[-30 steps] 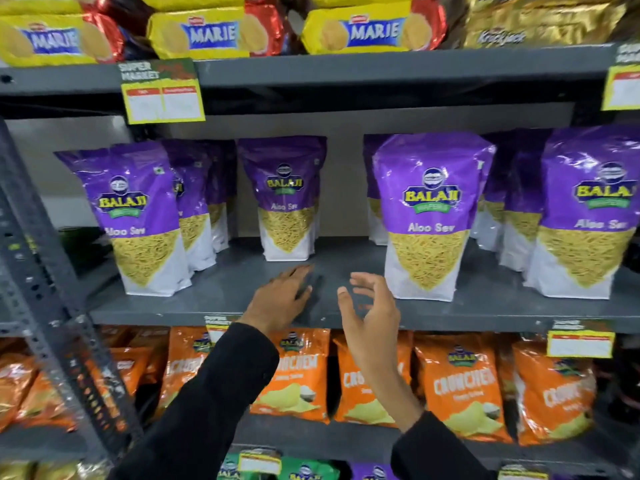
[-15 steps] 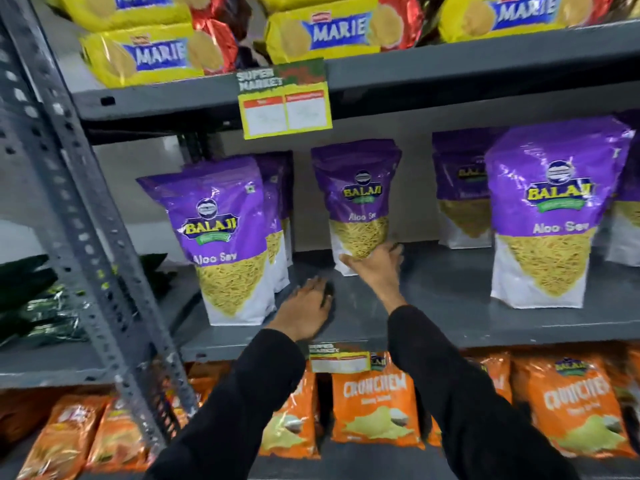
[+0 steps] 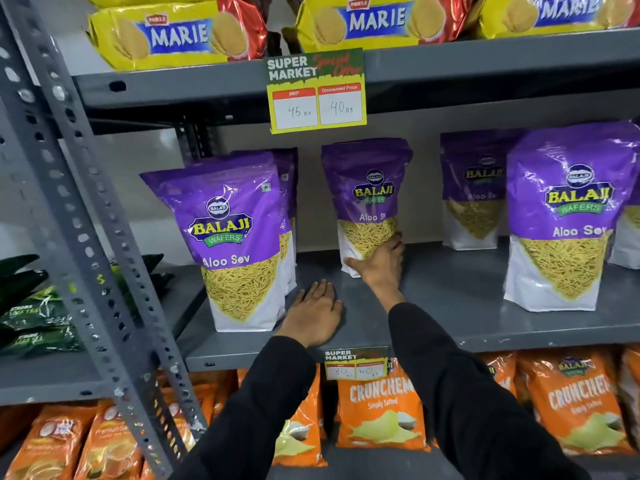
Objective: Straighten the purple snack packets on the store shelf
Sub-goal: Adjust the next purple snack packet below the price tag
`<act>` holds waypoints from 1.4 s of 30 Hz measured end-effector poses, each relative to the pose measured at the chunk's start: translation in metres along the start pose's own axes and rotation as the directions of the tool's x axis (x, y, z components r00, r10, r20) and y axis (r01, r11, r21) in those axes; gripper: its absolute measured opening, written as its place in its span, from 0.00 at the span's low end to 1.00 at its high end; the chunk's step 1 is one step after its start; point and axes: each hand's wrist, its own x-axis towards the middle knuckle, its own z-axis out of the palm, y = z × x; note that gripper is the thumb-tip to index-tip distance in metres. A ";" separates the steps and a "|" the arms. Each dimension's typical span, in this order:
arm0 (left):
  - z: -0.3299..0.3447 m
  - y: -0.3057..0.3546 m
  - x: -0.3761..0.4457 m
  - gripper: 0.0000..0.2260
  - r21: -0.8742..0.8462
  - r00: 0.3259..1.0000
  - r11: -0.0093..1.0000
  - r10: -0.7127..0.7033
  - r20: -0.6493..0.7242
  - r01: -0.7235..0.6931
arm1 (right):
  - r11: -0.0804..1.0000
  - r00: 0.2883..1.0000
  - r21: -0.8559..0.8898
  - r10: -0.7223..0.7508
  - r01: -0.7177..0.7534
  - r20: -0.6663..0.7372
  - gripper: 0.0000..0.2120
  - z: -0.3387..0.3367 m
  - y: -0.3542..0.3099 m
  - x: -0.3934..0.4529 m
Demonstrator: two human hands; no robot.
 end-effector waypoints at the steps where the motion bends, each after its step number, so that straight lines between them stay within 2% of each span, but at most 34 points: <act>1: -0.001 0.001 -0.001 0.26 0.008 1.000 1.000 -0.002 0.000 0.002 | 1.000 1.000 -0.002 -0.003 0.003 0.001 0.68 -0.001 0.000 0.000; 14: -0.008 -0.003 0.008 0.26 0.039 0.998 0.998 -0.043 0.046 0.041 | 0.998 1.000 -0.062 0.004 -0.005 -0.007 0.66 -0.013 -0.006 -0.027; 16: -0.009 0.020 -0.022 0.26 0.022 0.999 0.999 -0.030 0.037 0.029 | 0.997 1.000 -0.071 -0.010 0.009 -0.017 0.67 -0.047 -0.002 -0.053; 23: -0.013 0.012 -0.016 0.27 0.023 0.997 0.998 -0.053 0.048 0.052 | 0.998 1.000 -0.062 -0.015 0.014 -0.016 0.69 -0.054 0.002 -0.071; 30: -0.012 0.009 -0.013 0.26 0.052 0.996 0.995 -0.082 0.024 0.081 | 0.998 0.999 -0.039 -0.053 0.053 -0.011 0.67 -0.078 0.013 -0.101; 34: -0.009 0.006 -0.008 0.32 0.063 0.996 0.995 -0.085 0.040 0.082 | 0.996 0.996 -0.037 -0.087 0.086 -0.022 0.67 -0.091 0.018 -0.120; 42: -0.017 0.013 -0.017 0.24 -0.002 0.995 0.996 -0.086 0.058 0.086 | 0.994 0.993 -0.056 -0.097 0.093 -0.061 0.66 -0.102 0.022 -0.144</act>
